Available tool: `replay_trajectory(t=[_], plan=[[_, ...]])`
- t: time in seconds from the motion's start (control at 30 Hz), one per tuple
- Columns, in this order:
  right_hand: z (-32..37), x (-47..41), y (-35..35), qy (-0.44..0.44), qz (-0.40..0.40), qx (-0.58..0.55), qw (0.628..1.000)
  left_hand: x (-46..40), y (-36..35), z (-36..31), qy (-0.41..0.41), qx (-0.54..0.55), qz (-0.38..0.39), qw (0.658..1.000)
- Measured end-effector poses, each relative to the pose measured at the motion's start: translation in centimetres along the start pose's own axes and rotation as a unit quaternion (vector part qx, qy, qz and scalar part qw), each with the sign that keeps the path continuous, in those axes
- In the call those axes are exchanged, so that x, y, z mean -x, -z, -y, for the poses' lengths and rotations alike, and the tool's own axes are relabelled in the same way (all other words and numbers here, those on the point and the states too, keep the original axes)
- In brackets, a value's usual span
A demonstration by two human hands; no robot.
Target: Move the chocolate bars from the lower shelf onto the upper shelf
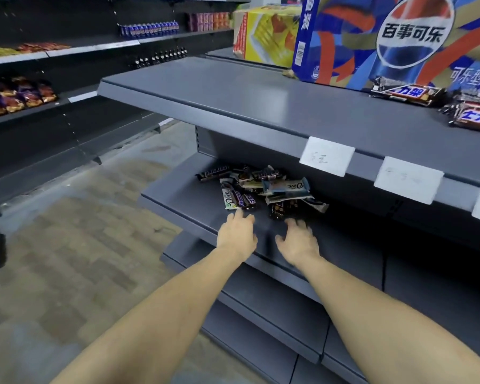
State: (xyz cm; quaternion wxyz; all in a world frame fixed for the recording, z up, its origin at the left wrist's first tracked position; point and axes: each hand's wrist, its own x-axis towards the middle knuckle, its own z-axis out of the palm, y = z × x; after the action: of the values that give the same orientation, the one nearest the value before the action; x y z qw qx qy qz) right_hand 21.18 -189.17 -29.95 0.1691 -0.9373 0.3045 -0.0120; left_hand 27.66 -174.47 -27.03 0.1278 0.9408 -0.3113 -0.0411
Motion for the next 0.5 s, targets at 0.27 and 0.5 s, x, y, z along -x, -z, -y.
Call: replay_trajectory(t=[0.27,0.5], plan=[[4.4,-3.1,-2.4,-0.094,-0.027,0.000,0.995,-7.0,-1.1,4.5,-0.069,-0.004,0.033,0.997],[6.5,-3.0,-5.5,-0.098,-0.075,0.023,0.992,-10.0,-3.1,5.7,-0.153,-0.023,0.031,0.987]])
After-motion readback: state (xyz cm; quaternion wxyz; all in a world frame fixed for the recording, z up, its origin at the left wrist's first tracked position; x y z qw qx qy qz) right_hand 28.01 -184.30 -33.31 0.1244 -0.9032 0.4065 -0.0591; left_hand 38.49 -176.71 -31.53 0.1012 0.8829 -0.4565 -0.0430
